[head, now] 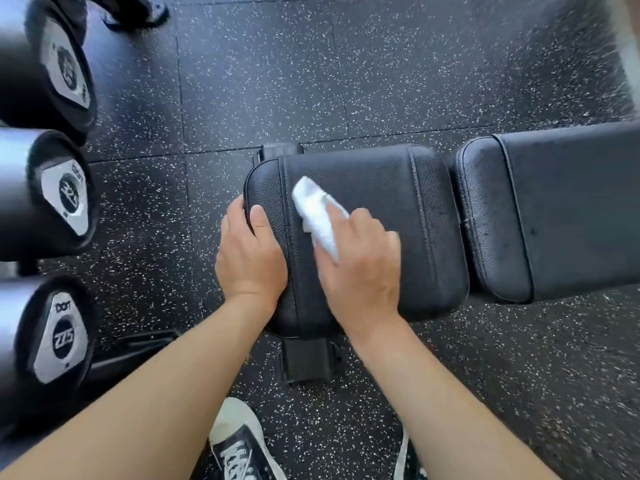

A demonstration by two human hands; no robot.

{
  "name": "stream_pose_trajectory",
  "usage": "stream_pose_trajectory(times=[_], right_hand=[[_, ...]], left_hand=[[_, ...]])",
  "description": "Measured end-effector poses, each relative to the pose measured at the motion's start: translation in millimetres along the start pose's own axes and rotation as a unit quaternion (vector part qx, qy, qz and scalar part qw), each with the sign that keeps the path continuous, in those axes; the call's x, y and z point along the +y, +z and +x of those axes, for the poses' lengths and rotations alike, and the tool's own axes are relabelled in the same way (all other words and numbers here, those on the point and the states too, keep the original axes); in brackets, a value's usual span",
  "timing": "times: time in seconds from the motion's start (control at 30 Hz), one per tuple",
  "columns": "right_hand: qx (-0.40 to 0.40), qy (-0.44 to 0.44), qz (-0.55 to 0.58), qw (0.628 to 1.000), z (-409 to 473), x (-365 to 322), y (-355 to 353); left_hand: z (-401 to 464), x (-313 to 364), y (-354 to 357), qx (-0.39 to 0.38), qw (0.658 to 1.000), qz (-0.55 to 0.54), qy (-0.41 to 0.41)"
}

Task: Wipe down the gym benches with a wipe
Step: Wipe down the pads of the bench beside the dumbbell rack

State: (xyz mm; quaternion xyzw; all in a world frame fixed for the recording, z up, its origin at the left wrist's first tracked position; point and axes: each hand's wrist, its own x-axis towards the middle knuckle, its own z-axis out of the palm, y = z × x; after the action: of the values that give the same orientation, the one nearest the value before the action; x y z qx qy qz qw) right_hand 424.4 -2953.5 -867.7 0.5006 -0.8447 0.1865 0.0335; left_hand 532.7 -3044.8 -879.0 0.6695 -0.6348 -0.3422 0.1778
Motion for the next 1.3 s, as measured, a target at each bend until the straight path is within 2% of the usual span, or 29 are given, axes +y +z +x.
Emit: stream_pose_trajectory(times=[0.1, 0.17, 0.27, 0.37, 0.4, 0.47, 0.53, 0.6, 0.63, 0.77, 0.97, 1.07, 1.17, 1.3], right_hand=[[-0.002, 0.005, 0.057, 0.998, 0, -47, 11], [-0.009, -0.013, 0.071, 0.997, -3, -40, 6], [-0.028, -0.076, 0.052, 0.995, -18, 13, -15], [-0.016, -0.031, 0.031, 0.999, -16, 90, -35], [-0.014, -0.002, 0.03, 0.999, -9, 110, -40], [-0.02, 0.037, 0.041, 0.998, 11, 132, -43], [-0.023, 0.04, 0.06, 0.997, 34, 132, -37], [-0.018, 0.043, 0.07, 0.996, 64, 127, -28], [-0.015, 0.054, 0.068, 0.996, 79, 124, -23], [0.0, 0.076, 0.073, 0.994, 101, 119, -14], [-0.008, 0.03, 0.106, 0.994, -26, 135, -46], [-0.025, 0.021, 0.078, 0.996, -55, 143, -51], [-0.012, 0.0, 0.063, 0.998, -17, 142, -43], [-0.001, 0.051, 0.054, 0.997, 80, 128, -22]], left_hand=[[5, 2, 0, -0.007, 0.999, -0.018, -0.028], [6, 3, -1, 0.0, 0.999, -0.005, -0.035], [1, 3, 1, 0.003, 1.0, 0.03, -0.004], [-3, 7, 0, 0.025, 0.998, 0.048, 0.042], [-3, 9, 0, 0.03, 0.995, 0.06, 0.076], [0, 14, -1, 0.011, 0.972, 0.122, 0.199], [5, 17, -2, -0.034, 0.915, 0.215, 0.339], [11, 19, -1, -0.07, 0.864, 0.277, 0.415], [12, 18, -1, -0.076, 0.856, 0.284, 0.425], [13, 15, -1, -0.064, 0.872, 0.249, 0.416], [11, 16, 0, -0.062, 0.879, 0.239, 0.407], [12, 17, -1, -0.065, 0.878, 0.242, 0.408], [12, 18, -1, -0.063, 0.878, 0.247, 0.404], [14, 17, 0, -0.061, 0.875, 0.254, 0.408]])
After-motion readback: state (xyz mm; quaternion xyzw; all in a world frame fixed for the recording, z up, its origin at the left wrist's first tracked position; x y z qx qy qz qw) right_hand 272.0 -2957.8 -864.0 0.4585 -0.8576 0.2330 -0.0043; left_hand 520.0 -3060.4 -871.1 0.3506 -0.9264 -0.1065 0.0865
